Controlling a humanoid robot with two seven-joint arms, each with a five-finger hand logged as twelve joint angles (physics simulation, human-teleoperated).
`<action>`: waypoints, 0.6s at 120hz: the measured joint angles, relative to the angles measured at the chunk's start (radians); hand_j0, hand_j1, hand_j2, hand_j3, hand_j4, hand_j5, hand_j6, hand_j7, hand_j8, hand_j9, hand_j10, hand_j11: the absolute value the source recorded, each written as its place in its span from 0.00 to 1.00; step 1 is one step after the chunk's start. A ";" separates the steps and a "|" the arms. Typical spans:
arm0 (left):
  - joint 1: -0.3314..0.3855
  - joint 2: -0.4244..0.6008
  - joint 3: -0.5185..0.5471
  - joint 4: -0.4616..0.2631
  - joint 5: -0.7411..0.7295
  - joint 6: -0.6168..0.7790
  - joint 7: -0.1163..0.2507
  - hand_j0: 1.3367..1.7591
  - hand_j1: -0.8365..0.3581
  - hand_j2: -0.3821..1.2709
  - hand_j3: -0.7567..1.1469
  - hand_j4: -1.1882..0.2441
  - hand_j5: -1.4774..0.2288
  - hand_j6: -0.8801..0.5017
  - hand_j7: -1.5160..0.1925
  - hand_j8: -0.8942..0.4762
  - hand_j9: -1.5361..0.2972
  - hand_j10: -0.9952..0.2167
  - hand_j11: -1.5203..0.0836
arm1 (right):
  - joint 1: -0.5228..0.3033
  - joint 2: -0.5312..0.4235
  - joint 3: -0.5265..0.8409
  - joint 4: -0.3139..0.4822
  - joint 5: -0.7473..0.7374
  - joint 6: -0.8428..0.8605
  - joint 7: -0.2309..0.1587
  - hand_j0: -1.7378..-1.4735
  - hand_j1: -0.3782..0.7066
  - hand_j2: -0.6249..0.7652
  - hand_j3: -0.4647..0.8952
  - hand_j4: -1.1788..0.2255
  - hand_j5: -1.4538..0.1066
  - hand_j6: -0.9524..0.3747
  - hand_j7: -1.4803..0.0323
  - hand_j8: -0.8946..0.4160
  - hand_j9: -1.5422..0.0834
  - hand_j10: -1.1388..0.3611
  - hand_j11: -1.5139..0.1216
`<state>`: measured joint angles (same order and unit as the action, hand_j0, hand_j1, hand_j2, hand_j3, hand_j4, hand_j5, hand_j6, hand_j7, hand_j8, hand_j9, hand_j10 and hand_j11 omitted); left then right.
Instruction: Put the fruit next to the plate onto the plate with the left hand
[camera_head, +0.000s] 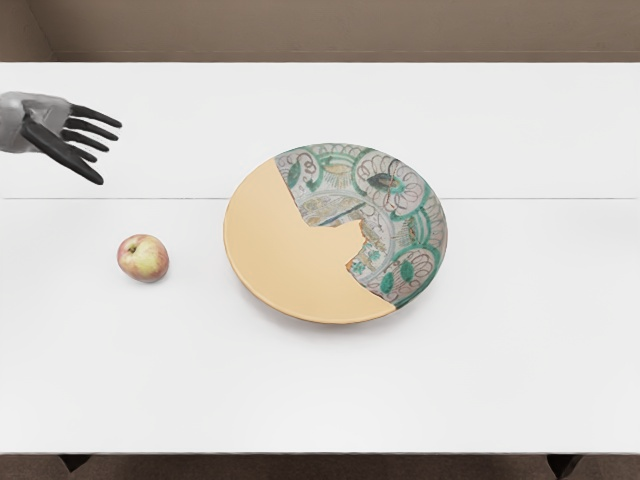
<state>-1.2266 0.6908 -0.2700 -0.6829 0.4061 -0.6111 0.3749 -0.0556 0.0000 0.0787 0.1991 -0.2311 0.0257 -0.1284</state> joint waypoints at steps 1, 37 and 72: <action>0.001 0.000 0.000 0.000 0.007 0.000 0.000 0.76 0.75 0.26 0.40 0.66 0.68 0.46 0.70 0.47 0.66 0.62 0.75 | 0.000 0.000 -0.001 0.000 0.000 0.000 0.000 0.30 0.06 0.44 0.34 0.82 0.90 0.69 0.95 0.66 0.92 0.74 0.90; 0.049 0.031 0.005 -0.097 0.151 0.000 0.001 0.76 0.74 0.26 0.40 0.65 0.67 0.45 0.69 0.47 0.66 0.61 0.74 | -0.006 0.000 -0.011 -0.007 0.002 -0.004 0.002 0.30 0.06 0.44 0.34 0.82 0.90 0.69 0.95 0.66 0.92 0.74 0.90; 0.068 0.203 0.161 -0.587 0.285 0.409 0.000 0.76 0.73 0.26 0.40 0.64 0.67 0.44 0.69 0.46 0.65 0.60 0.73 | -0.006 0.000 -0.011 -0.007 0.002 -0.004 0.003 0.30 0.06 0.44 0.34 0.82 0.90 0.69 0.95 0.66 0.92 0.74 0.90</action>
<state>-1.1587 0.8936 -0.1086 -1.2703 0.6915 -0.2021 0.3744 -0.0613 0.0000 0.0676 0.1918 -0.2286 0.0215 -0.1258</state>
